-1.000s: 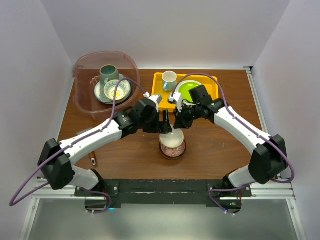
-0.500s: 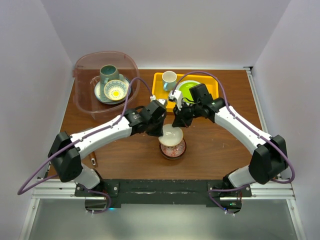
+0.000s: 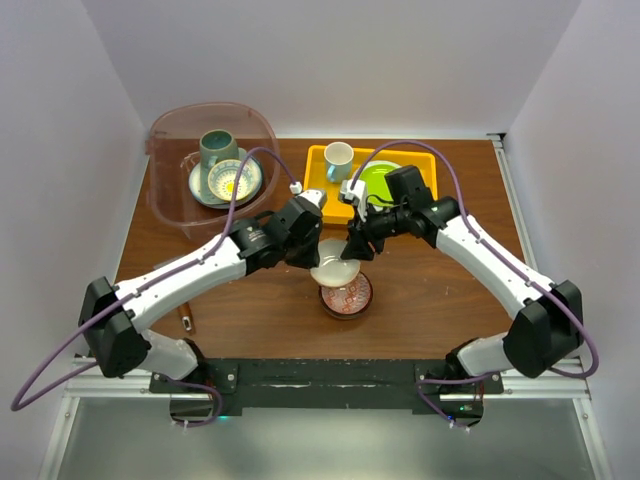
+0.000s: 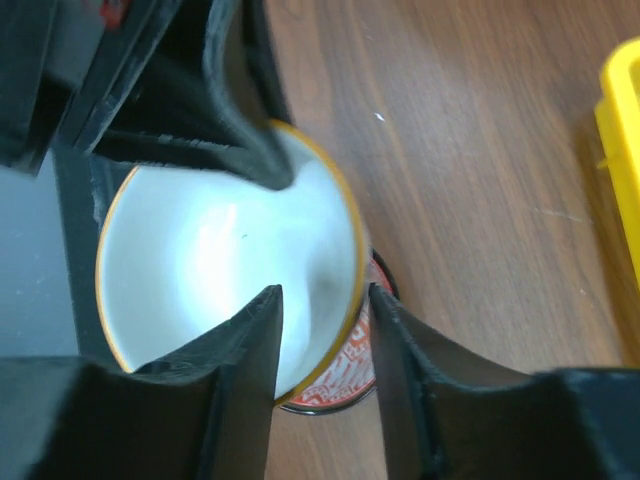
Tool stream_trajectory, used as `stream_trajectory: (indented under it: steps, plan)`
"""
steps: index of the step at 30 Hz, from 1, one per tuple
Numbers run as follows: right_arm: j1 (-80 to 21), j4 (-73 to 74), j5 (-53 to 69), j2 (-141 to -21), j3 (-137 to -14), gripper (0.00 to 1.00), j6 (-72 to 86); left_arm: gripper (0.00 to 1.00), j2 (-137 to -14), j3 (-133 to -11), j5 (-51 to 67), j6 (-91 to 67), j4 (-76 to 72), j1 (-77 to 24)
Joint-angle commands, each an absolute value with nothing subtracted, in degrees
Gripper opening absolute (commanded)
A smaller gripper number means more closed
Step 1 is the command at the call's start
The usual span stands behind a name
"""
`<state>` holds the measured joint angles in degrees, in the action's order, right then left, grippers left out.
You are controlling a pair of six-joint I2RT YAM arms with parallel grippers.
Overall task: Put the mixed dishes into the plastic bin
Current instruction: Pick up the bowl from the center of the board.
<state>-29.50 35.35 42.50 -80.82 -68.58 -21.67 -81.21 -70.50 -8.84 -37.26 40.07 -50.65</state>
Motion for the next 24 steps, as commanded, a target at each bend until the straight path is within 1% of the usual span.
stream_trajectory:
  steps: [1, 3, 5, 9, 14, 24]
  plan:
    - [-29.2, 37.2, 47.2, -78.7, -70.1, 0.57, -23.7, 0.00, -76.6, -71.2, -12.7, -36.2, 35.6, -49.5]
    - [-29.2, 37.8, 47.9, -78.4, -70.1, 0.65, -24.5, 0.00, -75.5, -70.7, -12.8, -35.9, 35.2, -48.3]
    - [-28.8, 38.2, 48.5, -78.3, -70.6, 0.75, -25.0, 0.00, -74.2, -70.2, -12.9, -35.2, 34.8, -47.3]
    - [-28.0, 40.3, 50.1, -77.9, -71.5, 0.85, -27.2, 0.00, -71.9, -69.8, -11.9, -33.9, 34.3, -43.3]
    - [-26.6, 41.7, 52.4, -77.5, -71.8, 0.89, -28.8, 0.00, -69.4, -69.9, -10.6, -31.8, 33.8, -39.6]
    - [-25.4, 44.3, 56.1, -77.3, -72.1, 0.91, -32.1, 0.00, -67.7, -72.1, -13.4, -28.9, 35.2, -36.7]
